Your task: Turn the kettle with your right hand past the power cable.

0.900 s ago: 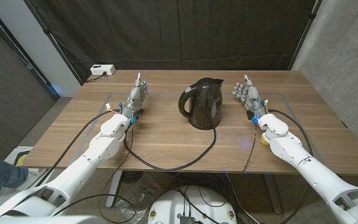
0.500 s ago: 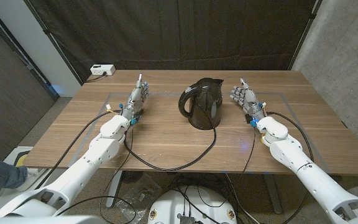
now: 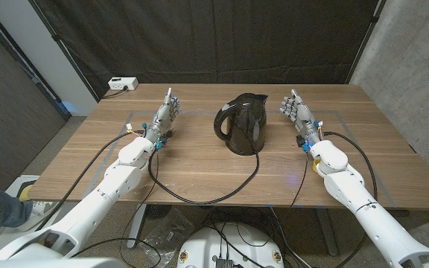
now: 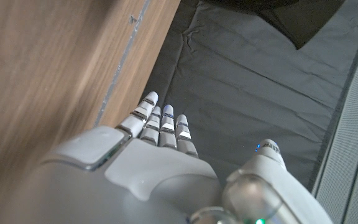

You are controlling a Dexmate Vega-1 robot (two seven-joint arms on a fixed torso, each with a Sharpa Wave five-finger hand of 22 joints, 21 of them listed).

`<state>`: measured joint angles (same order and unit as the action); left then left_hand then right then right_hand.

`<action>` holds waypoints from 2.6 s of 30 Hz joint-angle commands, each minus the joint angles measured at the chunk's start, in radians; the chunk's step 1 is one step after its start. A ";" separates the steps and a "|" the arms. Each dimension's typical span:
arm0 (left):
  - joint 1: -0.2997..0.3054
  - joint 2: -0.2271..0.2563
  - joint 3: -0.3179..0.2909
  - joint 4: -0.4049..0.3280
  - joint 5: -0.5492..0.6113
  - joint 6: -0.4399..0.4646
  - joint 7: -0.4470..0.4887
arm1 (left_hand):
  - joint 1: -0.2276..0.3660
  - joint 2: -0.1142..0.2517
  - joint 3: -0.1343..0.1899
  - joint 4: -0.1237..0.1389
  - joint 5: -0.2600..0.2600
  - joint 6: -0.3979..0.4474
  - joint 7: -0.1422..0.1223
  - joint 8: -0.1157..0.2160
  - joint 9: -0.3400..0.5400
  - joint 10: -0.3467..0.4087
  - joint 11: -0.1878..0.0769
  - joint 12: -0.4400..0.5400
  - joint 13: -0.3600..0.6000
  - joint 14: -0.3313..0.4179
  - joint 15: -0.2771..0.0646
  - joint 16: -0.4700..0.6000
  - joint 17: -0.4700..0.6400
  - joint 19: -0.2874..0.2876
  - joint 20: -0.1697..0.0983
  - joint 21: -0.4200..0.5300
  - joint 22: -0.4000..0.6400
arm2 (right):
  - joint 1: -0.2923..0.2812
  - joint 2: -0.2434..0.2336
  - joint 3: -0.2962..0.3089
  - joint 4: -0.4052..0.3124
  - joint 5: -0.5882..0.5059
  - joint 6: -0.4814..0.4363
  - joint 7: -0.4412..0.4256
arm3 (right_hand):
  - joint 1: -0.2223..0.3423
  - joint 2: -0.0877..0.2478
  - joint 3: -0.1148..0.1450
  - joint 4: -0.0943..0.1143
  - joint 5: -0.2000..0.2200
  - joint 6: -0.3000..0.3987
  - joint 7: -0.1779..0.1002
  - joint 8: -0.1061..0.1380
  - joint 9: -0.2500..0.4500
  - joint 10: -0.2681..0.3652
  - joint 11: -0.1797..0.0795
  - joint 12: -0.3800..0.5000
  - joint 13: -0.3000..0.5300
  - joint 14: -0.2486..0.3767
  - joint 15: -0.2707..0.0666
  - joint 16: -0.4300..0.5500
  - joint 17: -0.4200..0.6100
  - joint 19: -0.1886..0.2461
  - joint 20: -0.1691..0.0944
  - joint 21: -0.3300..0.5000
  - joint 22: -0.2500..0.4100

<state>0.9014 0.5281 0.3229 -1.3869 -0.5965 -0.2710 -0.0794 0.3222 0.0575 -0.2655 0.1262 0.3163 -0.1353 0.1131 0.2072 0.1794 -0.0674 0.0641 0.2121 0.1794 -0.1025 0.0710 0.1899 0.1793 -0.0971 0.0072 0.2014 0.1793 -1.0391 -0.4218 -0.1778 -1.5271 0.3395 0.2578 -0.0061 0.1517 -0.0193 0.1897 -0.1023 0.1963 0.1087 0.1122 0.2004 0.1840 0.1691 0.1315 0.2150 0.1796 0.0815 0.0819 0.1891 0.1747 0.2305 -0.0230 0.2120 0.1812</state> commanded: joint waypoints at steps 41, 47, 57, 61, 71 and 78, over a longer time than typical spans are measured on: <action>0.070 0.066 -0.055 -0.049 0.053 -0.148 -0.011 | 0.061 0.029 -0.004 -0.027 0.003 0.136 -0.032 0.020 0.004 0.153 -0.017 0.023 0.004 0.136 -0.022 0.016 0.000 0.122 0.021 0.025 -0.002 | -0.156 -0.094 -0.005 -0.389 -0.660 0.092 -0.338 | 0.086 0.012 0.025 -0.039 -0.009 0.001 -0.073 -0.003 0.007 -0.064 -0.027 -0.018 0.008 -0.027 0.017 -0.012 0.006 -0.013 0.018 -0.014 0.003; 0.087 0.073 -0.059 -0.059 0.047 -0.144 -0.008 | 0.063 0.030 -0.004 -0.027 0.003 0.141 -0.034 0.020 0.004 0.156 -0.018 0.022 0.004 0.137 -0.022 0.014 0.000 0.121 0.023 0.023 -0.002 | -0.131 -0.149 -0.012 -0.443 -0.693 0.015 -0.290 | 0.105 0.013 0.029 -0.046 -0.011 -0.020 -0.074 -0.008 0.007 -0.088 -0.027 -0.023 0.008 -0.040 0.020 -0.012 0.006 -0.025 0.033 -0.017 0.003; 0.096 0.078 -0.060 -0.065 0.045 -0.143 -0.009 | 0.066 0.032 -0.005 -0.028 0.002 0.146 -0.035 0.019 0.004 0.158 -0.018 0.020 0.004 0.139 -0.023 0.012 0.000 0.119 0.025 0.020 -0.002 | -0.085 -0.243 -0.014 -0.535 -0.739 -0.121 -0.190 | 0.125 0.013 0.035 -0.053 -0.012 -0.030 -0.072 -0.008 0.008 -0.106 -0.024 -0.025 0.009 -0.036 0.021 -0.008 0.006 -0.020 0.056 -0.014 0.002; 0.099 0.078 -0.060 -0.068 0.047 -0.142 -0.006 | 0.068 0.033 -0.005 -0.028 0.001 0.151 -0.039 0.019 0.004 0.159 -0.017 0.019 0.004 0.139 -0.022 0.011 0.000 0.119 0.026 0.019 -0.002 | -0.076 -0.263 -0.012 -0.561 -0.757 -0.148 -0.185 | 0.136 0.011 0.037 -0.056 -0.013 -0.037 -0.076 -0.009 0.009 -0.112 -0.022 -0.023 0.009 -0.043 0.035 -0.010 0.006 -0.030 0.076 -0.018 0.002; 0.100 0.072 -0.055 -0.068 0.047 -0.143 -0.003 | 0.071 0.036 -0.005 -0.029 -0.001 0.160 -0.049 0.019 0.005 0.164 -0.017 0.017 0.004 0.143 -0.023 0.010 0.001 0.118 0.027 0.016 -0.001 | -0.033 -0.357 -0.010 -0.658 -0.790 -0.280 -0.044 | 0.171 -0.001 0.040 -0.059 -0.015 -0.092 -0.085 -0.017 0.016 -0.127 -0.021 -0.016 0.012 -0.030 0.059 -0.003 0.006 -0.007 0.162 -0.009 0.001; 0.099 0.070 -0.048 -0.069 0.050 -0.134 -0.003 | 0.073 0.037 -0.006 -0.029 -0.002 0.166 -0.050 0.019 0.005 0.165 -0.016 0.015 0.005 0.144 -0.023 0.008 0.001 0.117 0.027 0.014 -0.001 | 0.014 -0.418 -0.035 -0.722 -0.862 -0.360 0.049 | 0.203 -0.008 0.045 -0.061 -0.015 -0.130 -0.084 -0.016 0.018 -0.177 -0.011 -0.024 0.013 -0.077 0.074 -0.016 0.006 -0.023 0.186 -0.018 0.000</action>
<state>0.9997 0.6018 0.2653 -1.4540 -0.5492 -0.4139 -0.0842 0.3909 0.0969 -0.2686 0.1019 0.3212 0.0254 0.0592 0.2223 0.1791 0.0910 0.0484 0.2274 0.1791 0.0338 0.0447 0.2009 0.1769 0.0194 0.0233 0.2204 0.1770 -1.0860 -0.7449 -0.1897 -2.1508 -0.4415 0.0253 -0.0942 0.3387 -0.0246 0.2305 -0.1601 0.1845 -0.0079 0.0255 0.1848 0.1981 0.0048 0.1181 0.1918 0.1887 0.0160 0.1498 0.1773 0.1780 0.2145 0.1530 0.1955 0.1817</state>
